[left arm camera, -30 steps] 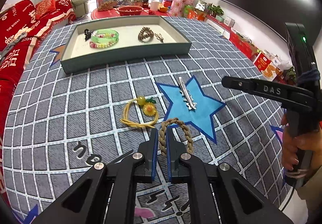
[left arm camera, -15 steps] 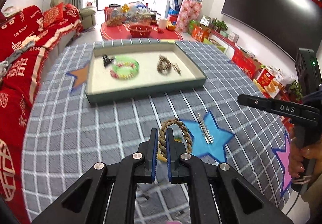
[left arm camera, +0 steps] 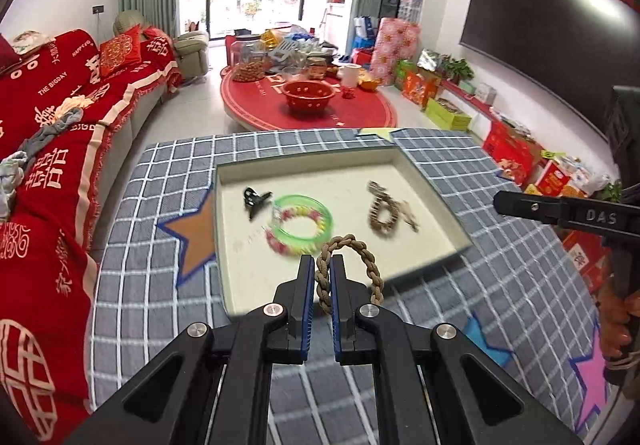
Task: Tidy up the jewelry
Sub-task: 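Carry the braided bracelet and purple heart pendant into the tray, open both grippers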
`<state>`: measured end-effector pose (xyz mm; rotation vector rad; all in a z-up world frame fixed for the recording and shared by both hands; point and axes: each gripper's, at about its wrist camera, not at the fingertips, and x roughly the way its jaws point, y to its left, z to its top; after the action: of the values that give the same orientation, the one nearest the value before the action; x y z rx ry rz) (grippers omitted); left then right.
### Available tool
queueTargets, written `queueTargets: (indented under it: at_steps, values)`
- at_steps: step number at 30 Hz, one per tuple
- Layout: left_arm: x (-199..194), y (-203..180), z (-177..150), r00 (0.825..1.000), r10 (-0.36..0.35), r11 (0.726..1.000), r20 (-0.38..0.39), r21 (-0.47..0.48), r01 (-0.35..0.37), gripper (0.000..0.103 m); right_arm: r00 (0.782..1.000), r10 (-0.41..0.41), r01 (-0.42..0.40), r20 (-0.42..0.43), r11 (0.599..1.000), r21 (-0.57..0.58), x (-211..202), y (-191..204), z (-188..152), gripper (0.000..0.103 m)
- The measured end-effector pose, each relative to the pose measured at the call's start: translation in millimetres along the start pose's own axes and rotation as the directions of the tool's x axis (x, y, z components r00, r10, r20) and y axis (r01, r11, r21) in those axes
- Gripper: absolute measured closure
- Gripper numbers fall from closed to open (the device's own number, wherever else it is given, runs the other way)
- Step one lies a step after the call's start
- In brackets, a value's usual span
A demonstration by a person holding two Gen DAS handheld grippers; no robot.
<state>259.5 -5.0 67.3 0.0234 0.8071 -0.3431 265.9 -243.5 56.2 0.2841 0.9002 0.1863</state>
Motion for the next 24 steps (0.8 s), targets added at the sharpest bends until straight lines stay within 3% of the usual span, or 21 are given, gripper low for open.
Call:
queueTargets:
  at_steps: [6,13,24]
  values:
    - [43.3,16.9,11.2,0.997,0.039,0.999,-0.059,-0.009,-0.039,0.082,0.999,-0.017,0.017,-0.049,1.000,-0.001,41.3,-2.7,18.3,0.070]
    - [86.3,25.2,3.8,0.987,0.053,0.999,-0.150,0.007,-0.053,0.082,0.990,-0.051,0.051,-0.131,0.999,-0.004,91.6,-10.9,10.4,0.070]
    - [122.8,23.0,-0.7,0.976,0.094,0.996,-0.196,0.019,-0.092,0.082,0.974,-0.149,0.139,-0.171,0.988,-0.066,132.4,-15.4,2.9,0.070]
